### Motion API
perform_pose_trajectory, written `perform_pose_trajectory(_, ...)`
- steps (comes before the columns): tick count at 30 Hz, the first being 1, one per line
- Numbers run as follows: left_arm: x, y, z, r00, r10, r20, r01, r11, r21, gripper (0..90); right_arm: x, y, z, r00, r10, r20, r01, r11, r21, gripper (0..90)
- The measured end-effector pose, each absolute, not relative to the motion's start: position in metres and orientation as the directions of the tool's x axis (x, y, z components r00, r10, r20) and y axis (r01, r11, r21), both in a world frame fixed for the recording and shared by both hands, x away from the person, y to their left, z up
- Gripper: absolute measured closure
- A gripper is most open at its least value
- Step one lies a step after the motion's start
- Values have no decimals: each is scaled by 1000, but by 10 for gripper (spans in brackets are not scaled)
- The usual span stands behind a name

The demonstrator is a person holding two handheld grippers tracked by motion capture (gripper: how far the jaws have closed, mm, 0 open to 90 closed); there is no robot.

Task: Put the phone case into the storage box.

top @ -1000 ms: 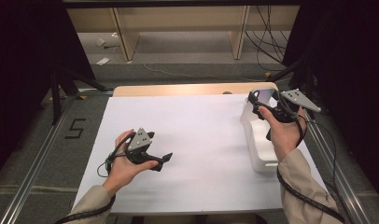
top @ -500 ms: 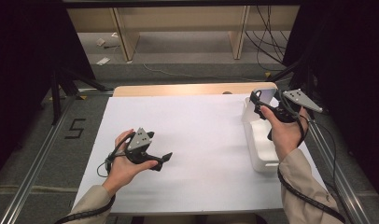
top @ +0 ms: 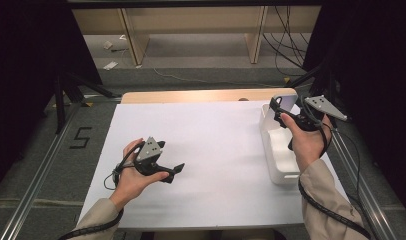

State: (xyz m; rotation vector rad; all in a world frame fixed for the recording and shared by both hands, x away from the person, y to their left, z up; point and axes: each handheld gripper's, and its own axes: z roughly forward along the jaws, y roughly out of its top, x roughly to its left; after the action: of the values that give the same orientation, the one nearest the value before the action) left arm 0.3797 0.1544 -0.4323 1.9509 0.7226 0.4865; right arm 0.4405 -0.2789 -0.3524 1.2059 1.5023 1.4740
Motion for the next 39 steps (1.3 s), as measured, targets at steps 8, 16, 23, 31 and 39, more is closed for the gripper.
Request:
perform_pose_trajectory(8, 380, 155, -432, 744, 668, 35, 282, -360, 890, 0, 441, -281, -353, -312, 942, 123, 142, -82, 987, 183)
perform_pose_trajectory(16, 380, 155, -432, 743, 668, 34, 282, -359, 890, 0, 442, -284, -353, -306, 944, 120, 143, -79, 987, 182)
perform_pose_trajectory(23, 380, 155, -432, 743, 668, 36, 281, -359, 890, 0, 442, -286, -353, -299, 947, 120, 145, -79, 986, 183)
perform_pose_trajectory(31, 380, 155, -432, 743, 668, 37, 279, -360, 890, 0, 442, -287, -354, -295, 948, 121, 149, -79, 986, 183)
perform_pose_trajectory(39, 380, 155, -432, 742, 669, 37, 279, -359, 891, 1, 443, -289, -354, -290, 950, 119, 148, -79, 986, 183)
